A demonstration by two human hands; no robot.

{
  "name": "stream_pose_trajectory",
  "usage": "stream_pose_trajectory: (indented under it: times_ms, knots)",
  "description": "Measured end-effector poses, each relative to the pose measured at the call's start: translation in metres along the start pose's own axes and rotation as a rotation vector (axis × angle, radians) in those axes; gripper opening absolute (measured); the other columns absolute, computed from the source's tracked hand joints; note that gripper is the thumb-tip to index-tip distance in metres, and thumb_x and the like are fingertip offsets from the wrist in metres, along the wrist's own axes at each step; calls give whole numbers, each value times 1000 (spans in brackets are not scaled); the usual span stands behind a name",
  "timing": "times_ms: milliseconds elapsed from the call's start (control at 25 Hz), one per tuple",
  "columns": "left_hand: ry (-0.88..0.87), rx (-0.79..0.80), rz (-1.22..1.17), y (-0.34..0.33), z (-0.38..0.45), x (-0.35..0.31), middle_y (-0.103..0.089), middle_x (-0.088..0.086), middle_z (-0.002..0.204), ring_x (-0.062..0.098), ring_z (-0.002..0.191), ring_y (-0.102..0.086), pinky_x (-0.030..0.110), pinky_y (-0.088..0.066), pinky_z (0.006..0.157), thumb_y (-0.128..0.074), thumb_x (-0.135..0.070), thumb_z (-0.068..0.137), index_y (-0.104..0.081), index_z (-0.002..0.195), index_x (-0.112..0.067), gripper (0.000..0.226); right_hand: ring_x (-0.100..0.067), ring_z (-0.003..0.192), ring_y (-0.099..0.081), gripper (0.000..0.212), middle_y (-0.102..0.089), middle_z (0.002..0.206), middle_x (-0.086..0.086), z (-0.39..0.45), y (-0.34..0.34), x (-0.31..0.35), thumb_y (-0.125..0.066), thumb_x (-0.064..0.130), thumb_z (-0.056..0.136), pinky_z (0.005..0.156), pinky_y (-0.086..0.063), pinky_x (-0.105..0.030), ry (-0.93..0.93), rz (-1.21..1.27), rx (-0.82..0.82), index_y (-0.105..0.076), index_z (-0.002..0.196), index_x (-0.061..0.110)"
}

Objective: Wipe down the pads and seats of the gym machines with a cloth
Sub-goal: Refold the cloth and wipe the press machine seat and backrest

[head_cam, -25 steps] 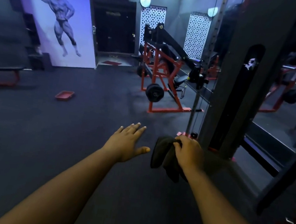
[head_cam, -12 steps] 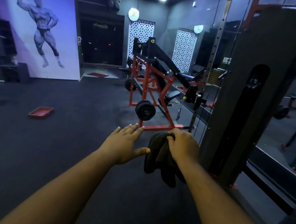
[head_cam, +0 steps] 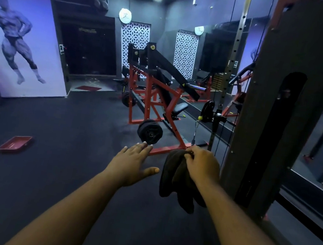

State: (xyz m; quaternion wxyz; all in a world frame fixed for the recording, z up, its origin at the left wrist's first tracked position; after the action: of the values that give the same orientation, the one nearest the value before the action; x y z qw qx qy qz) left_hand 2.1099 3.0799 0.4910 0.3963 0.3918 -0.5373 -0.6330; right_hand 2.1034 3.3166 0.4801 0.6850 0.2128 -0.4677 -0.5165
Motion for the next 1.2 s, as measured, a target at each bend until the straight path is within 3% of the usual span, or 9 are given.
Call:
stream_pose_trajectory:
  times_ms: [520,960,1200]
  knots:
    - [53,16,-15,-50,322,107,-1,-2,170,17,156,-3,43,-6,127,-33,-79,90,-1,162,-30,92,-20,94,-66,16,-71,101,3,292,-181,-38,-60,34,98,78,-54,-33,9,9,100,-69,110,30]
    - [-106,47,-80,-96,634,241,-6,-2,170,17,156,-7,43,-5,125,-39,-76,92,-7,162,-30,90,-26,98,-66,16,-71,105,-1,539,-345,-53,-61,35,96,74,-46,-32,-152,-75,58,-70,109,29]
    - [-209,80,-64,-116,815,261,-6,-3,170,16,156,-6,43,-5,125,-41,-74,92,-8,162,-30,89,-25,100,-65,17,-72,103,1,686,-409,-101,-59,37,97,74,-45,-32,-254,-106,7,-70,107,28]
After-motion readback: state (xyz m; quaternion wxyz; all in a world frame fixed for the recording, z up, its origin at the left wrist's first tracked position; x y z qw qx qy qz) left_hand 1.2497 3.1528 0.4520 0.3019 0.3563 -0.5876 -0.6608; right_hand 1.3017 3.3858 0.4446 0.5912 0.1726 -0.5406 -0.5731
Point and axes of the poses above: each hand's wrist, its own z-axis towards the middle knuckle, its own y-axis out of the back of the hand, x = y × z, the point moved 1 cm from there along z, towards the middle knuckle
